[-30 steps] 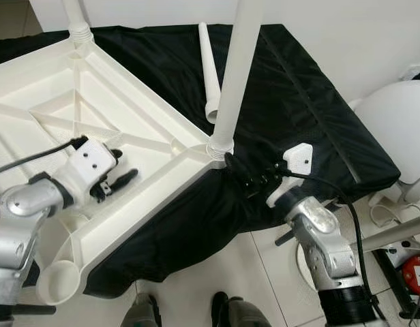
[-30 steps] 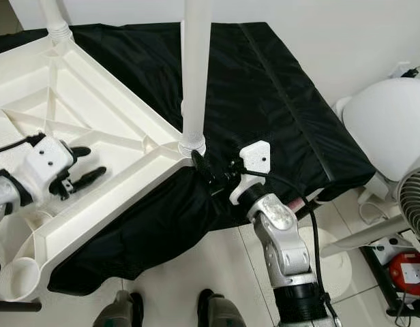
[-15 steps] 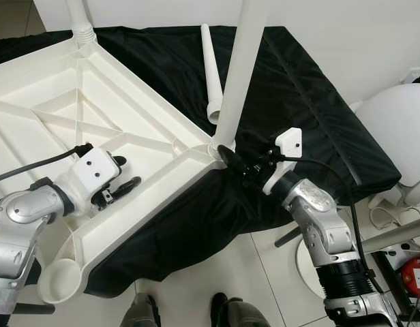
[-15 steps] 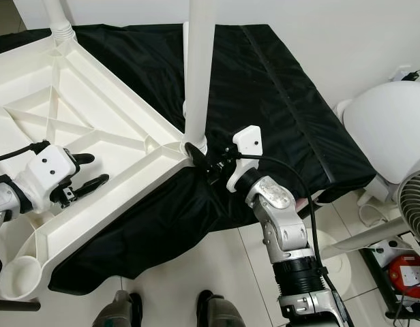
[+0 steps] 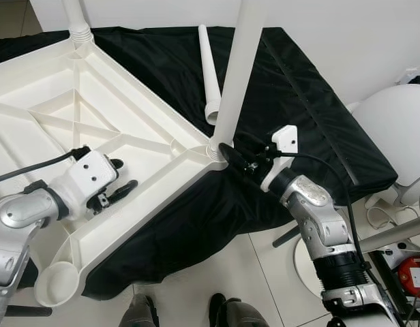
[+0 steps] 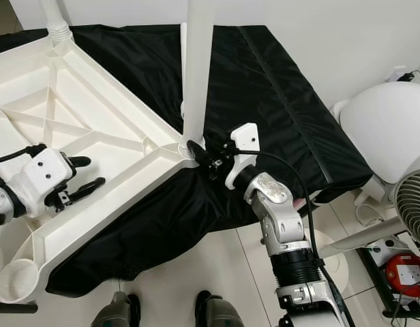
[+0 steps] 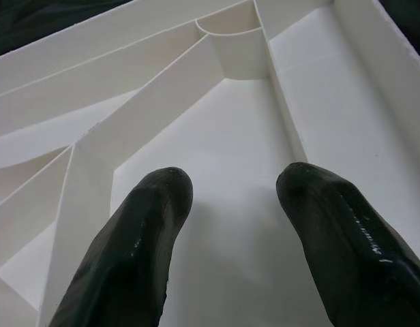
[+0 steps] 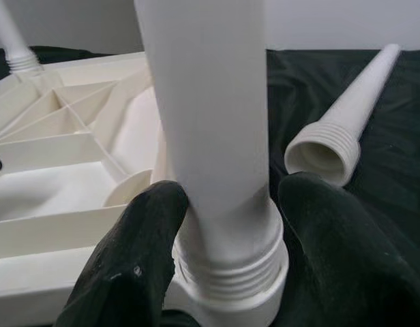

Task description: Building children table

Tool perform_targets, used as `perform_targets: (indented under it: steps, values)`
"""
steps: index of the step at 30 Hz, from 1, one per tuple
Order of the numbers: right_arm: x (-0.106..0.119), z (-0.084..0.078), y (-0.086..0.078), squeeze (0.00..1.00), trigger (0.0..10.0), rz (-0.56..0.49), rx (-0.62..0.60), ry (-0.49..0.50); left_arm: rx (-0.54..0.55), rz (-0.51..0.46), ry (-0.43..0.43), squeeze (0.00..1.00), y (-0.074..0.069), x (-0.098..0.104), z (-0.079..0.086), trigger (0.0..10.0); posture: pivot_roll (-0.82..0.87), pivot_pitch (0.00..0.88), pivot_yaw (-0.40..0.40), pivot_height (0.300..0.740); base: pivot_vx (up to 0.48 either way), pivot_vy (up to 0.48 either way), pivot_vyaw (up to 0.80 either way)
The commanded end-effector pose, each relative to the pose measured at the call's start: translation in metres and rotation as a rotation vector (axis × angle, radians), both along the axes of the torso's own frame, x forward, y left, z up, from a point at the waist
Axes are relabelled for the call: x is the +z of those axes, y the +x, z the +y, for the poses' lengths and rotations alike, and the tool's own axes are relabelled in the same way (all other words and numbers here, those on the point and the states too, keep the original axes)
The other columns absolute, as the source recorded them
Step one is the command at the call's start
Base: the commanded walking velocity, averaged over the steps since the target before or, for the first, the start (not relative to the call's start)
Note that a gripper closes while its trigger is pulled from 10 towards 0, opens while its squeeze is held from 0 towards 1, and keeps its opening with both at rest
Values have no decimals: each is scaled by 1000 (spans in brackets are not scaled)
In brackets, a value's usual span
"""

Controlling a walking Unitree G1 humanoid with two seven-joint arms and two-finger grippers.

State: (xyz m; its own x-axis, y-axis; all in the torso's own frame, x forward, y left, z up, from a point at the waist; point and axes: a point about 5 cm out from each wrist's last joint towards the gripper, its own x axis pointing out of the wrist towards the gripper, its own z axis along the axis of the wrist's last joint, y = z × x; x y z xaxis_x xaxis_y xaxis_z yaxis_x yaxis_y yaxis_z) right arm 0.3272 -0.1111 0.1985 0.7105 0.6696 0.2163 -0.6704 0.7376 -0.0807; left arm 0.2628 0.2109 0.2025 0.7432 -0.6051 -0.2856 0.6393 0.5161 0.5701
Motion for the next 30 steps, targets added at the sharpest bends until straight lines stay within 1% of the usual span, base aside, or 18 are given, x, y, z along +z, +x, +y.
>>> perform_targets:
  steps: [1,5,6,7,9,11,16,17,18,21,23,24,25,26,27,28,29,30]
  values:
    - [-2,-3,4,0,10000,11,-1,19,-106,128,29,0,-10,-17,-10,10000,99,173,-76,740,0,0,0]
    - [-3,-2,7,0,10000,15,3,19,-116,134,33,0,-12,-19,-11,10000,99,173,-76,740,0,0,0]
    - [-2,0,12,0,10000,20,13,18,-124,143,31,0,-13,-20,-14,10000,100,173,-73,740,0,0,0]
    - [-2,0,12,0,10000,20,13,18,-124,143,31,0,-13,-20,-14,10000,100,173,-73,740,0,0,0]
    - [-1,6,22,0,10000,27,32,9,-137,152,13,0,-14,-22,-20,10000,100,176,-73,740,0,0,0]
    - [-1,6,22,0,10000,27,32,9,-137,152,13,0,-14,-22,-20,10000,100,176,-73,740,0,0,0]
    - [5,23,40,0,10000,28,53,-23,-156,134,-46,0,-11,-22,-39,10000,100,175,-67,740,0,0,0]
    - [5,23,40,0,10000,28,53,-23,-156,134,-46,0,-11,-22,-39,10000,100,175,-67,740,0,0,0]
    - [6,26,43,0,10000,28,52,-24,-154,127,-55,0,-10,-22,-42,10000,100,175,-67,740,0,0,0]
    - [9,36,48,0,10000,20,42,-2,-135,73,-90,0,-3,-17,-51,10000,98,177,-62,740,0,0,0]
    - [9,38,49,0,10000,20,39,2,-126,59,-92,0,-1,-17,-52,10000,98,177,-62,740,0,0,0]
    - [9,38,50,0,10000,16,26,22,-92,14,-97,0,4,-13,-53,10000,109,181,-65,740,0,0,0]
    - [9,38,49,0,10000,8,26,34,-71,-8,-110,0,7,-10,-52,10000,109,181,-65,740,0,0,0]
    - [9,38,49,0,10000,8,26,34,-71,-8,-110,0,7,-10,-52,10000,109,181,-65,740,0,0,0]
    - [9,38,47,0,10000,-3,31,50,-40,-57,-120,0,11,-5,-49,10000,112,182,-65,740,0,0,0]
    - [8,36,44,0,10000,-14,36,59,4,-78,-136,0,16,0,-45,10000,113,184,-65,740,0,0,0]
    - [8,36,44,0,10000,-14,36,59,4,-78,-136,0,16,0,-45,10000,113,184,-65,740,0,0,0]
    - [6,31,37,0,10000,-38,38,81,73,-140,-171,0,23,11,-34,10000,112,185,-64,740,0,0,0]
